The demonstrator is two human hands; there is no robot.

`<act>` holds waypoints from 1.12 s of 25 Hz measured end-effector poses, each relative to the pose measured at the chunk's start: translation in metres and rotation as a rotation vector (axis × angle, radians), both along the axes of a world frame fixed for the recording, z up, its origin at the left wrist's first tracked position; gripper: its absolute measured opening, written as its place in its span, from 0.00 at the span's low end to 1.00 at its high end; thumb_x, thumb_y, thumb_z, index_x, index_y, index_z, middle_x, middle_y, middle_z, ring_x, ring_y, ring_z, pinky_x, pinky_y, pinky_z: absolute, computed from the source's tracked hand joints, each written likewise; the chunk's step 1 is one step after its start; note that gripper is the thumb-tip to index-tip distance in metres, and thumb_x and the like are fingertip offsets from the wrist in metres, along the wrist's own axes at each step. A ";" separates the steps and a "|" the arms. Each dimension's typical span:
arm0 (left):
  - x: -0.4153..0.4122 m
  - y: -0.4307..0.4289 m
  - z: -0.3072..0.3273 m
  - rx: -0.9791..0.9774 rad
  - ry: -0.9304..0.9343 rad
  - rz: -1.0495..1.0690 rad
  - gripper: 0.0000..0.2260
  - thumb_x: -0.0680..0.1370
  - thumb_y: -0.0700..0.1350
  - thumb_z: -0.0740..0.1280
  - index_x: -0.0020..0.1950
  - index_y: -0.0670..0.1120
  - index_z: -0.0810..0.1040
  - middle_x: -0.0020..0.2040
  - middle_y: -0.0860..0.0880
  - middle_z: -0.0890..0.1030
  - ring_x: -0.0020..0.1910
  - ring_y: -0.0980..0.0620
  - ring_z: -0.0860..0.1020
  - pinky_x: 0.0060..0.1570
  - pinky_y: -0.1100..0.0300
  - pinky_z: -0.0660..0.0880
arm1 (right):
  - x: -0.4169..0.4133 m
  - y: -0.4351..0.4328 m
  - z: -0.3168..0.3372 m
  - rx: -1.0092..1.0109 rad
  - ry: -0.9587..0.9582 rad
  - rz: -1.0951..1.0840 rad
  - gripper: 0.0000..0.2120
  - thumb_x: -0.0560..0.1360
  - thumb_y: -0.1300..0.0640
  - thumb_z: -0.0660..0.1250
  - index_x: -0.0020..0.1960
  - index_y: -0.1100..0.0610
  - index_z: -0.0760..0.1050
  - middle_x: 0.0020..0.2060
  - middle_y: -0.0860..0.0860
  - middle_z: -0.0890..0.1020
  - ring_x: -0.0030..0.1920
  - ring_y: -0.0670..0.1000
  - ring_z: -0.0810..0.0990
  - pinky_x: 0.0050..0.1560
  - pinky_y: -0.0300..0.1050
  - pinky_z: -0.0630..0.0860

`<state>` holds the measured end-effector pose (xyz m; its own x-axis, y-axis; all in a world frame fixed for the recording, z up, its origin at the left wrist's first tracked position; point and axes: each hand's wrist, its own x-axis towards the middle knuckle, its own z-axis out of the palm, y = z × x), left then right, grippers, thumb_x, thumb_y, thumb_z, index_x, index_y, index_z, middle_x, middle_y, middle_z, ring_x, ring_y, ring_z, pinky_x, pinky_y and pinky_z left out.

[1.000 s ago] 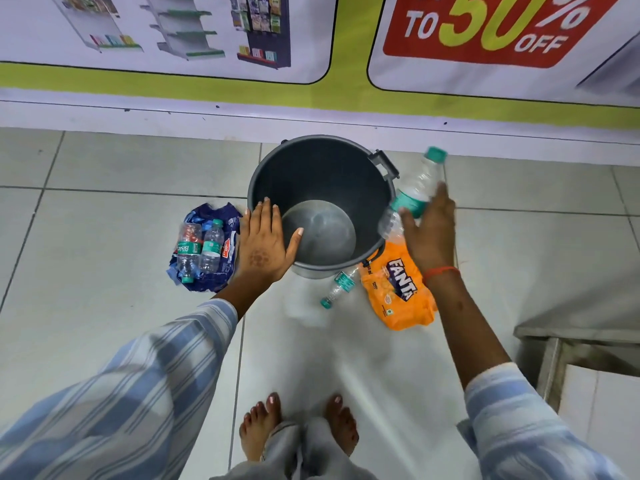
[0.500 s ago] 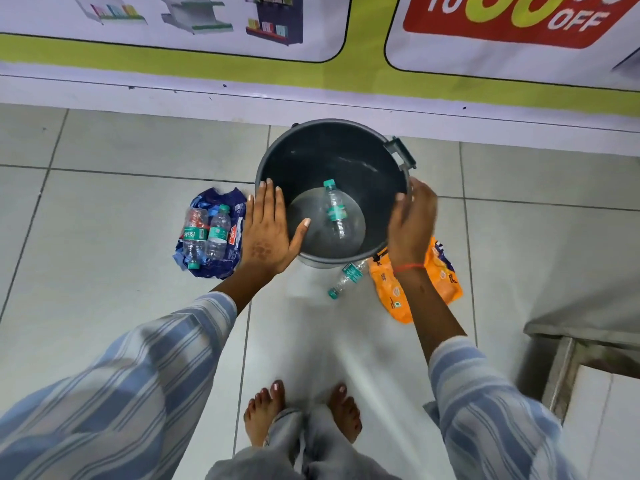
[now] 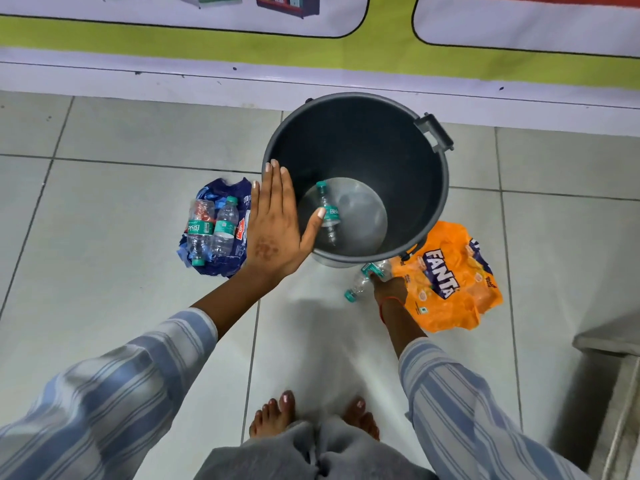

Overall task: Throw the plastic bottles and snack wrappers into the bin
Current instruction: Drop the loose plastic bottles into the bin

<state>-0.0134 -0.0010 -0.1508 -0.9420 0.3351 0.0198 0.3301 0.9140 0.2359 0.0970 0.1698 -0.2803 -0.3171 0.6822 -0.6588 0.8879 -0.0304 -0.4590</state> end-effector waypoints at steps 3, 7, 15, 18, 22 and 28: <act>0.000 0.000 -0.003 -0.023 0.025 0.002 0.37 0.77 0.65 0.42 0.78 0.41 0.48 0.79 0.42 0.50 0.79 0.44 0.48 0.75 0.52 0.44 | -0.018 0.003 -0.017 -0.054 -0.054 0.003 0.28 0.74 0.52 0.72 0.67 0.66 0.69 0.65 0.63 0.76 0.65 0.63 0.74 0.66 0.53 0.70; -0.001 -0.001 -0.002 -0.057 0.002 0.004 0.37 0.77 0.65 0.43 0.78 0.40 0.49 0.79 0.41 0.50 0.79 0.43 0.48 0.75 0.51 0.44 | -0.023 0.011 -0.005 -0.019 -0.072 -0.008 0.28 0.75 0.53 0.70 0.68 0.67 0.68 0.67 0.63 0.74 0.67 0.63 0.72 0.67 0.54 0.68; 0.001 0.001 0.023 -0.154 -0.166 -0.029 0.38 0.77 0.65 0.41 0.77 0.38 0.48 0.79 0.38 0.50 0.78 0.40 0.49 0.74 0.50 0.44 | -0.017 0.052 0.159 0.352 0.079 -0.179 0.32 0.78 0.51 0.64 0.74 0.66 0.55 0.68 0.68 0.66 0.69 0.66 0.65 0.69 0.55 0.63; 0.001 0.003 0.030 -0.184 -0.200 -0.024 0.39 0.76 0.65 0.39 0.77 0.38 0.48 0.79 0.38 0.50 0.78 0.40 0.49 0.74 0.50 0.45 | -0.034 0.052 0.218 0.485 0.483 -0.150 0.32 0.78 0.52 0.66 0.75 0.61 0.56 0.67 0.65 0.66 0.68 0.63 0.68 0.64 0.54 0.72; 0.000 0.005 0.033 -0.211 -0.216 -0.025 0.36 0.78 0.62 0.42 0.77 0.37 0.49 0.78 0.37 0.52 0.78 0.39 0.50 0.73 0.50 0.44 | -0.093 0.022 0.235 0.370 0.510 0.218 0.32 0.77 0.52 0.67 0.75 0.61 0.58 0.67 0.64 0.68 0.67 0.61 0.70 0.66 0.52 0.72; 0.001 0.005 0.029 -0.223 -0.170 -0.029 0.35 0.80 0.61 0.45 0.77 0.37 0.49 0.78 0.37 0.51 0.78 0.40 0.49 0.74 0.50 0.43 | -0.112 -0.003 0.209 0.278 0.146 0.426 0.36 0.78 0.47 0.63 0.76 0.66 0.53 0.71 0.65 0.64 0.69 0.65 0.66 0.69 0.56 0.67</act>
<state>-0.0121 0.0044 -0.1214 -0.9153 0.3405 -0.2153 0.3299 0.9402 0.0843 -0.0150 0.1672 -0.0718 -0.6793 0.6155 -0.3996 0.7213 0.4600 -0.5178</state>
